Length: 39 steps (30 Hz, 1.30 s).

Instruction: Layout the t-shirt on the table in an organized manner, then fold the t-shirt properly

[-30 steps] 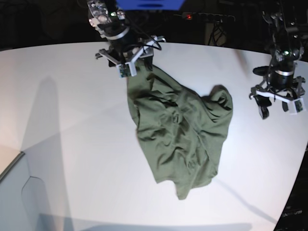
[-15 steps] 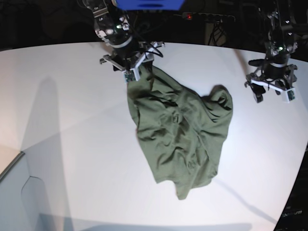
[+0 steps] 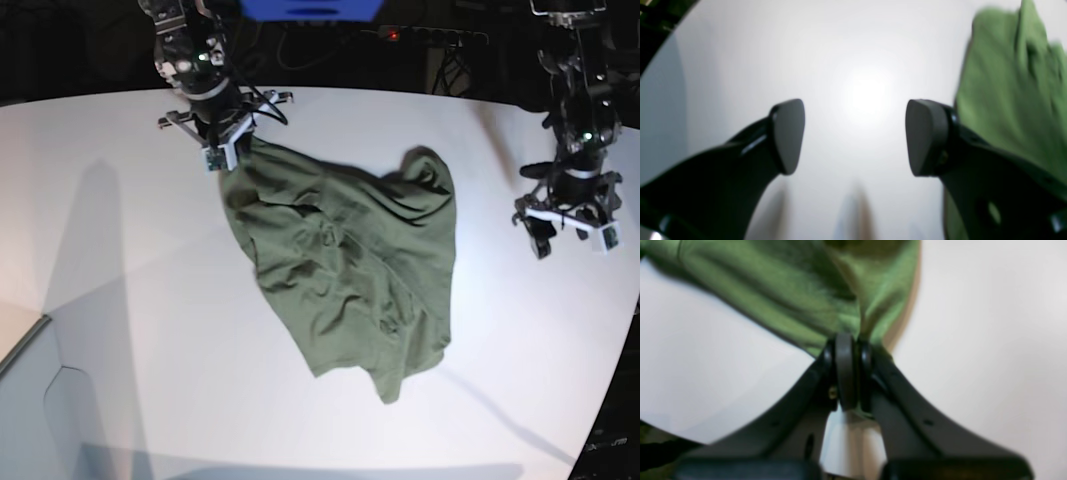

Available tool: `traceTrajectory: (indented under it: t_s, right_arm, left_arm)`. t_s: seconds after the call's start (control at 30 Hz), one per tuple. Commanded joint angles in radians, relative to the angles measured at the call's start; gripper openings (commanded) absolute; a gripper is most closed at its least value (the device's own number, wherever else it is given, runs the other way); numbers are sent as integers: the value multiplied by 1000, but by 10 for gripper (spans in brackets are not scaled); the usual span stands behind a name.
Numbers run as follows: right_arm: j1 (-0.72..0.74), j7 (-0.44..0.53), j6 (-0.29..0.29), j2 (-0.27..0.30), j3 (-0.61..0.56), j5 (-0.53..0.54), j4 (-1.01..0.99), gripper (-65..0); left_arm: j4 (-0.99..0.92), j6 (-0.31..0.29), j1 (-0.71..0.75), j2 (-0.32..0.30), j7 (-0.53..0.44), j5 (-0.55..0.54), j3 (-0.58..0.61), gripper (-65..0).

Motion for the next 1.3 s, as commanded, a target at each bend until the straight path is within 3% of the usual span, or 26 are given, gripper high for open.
traceTrajectory:
  t_s: [0.0, 0.2, 0.27, 0.53, 0.97, 1.27]
  right_arm:
    - [5, 16, -2, -1, 13, 1, 19, -650]
    - [5, 16, -2, -1, 60, 1, 12, -650]
    - [5, 16, -2, -1, 60, -1, 12, -650]
    - [3, 15, -2, -1, 59, -1, 11, -650]
    - [3, 15, -2, 1, 59, -2, 9, -650]
    - [3, 15, -1, 1, 59, -2, 9, -650]
  left_arm:
    - [3, -7, -40, -5, -21, -6, 24, -196]
    - [-124, -6, -191, -2, -21, -6, 169, -196]
    - [-178, -6, -241, 30, -22, -4, 201, -196]
    - [-363, -6, -390, 127, -22, 2, 205, -196]
    - [-664, -6, -599, 136, -24, 2, 205, -196]
    - [-819, -6, -625, 162, -110, 4, 207, -199]
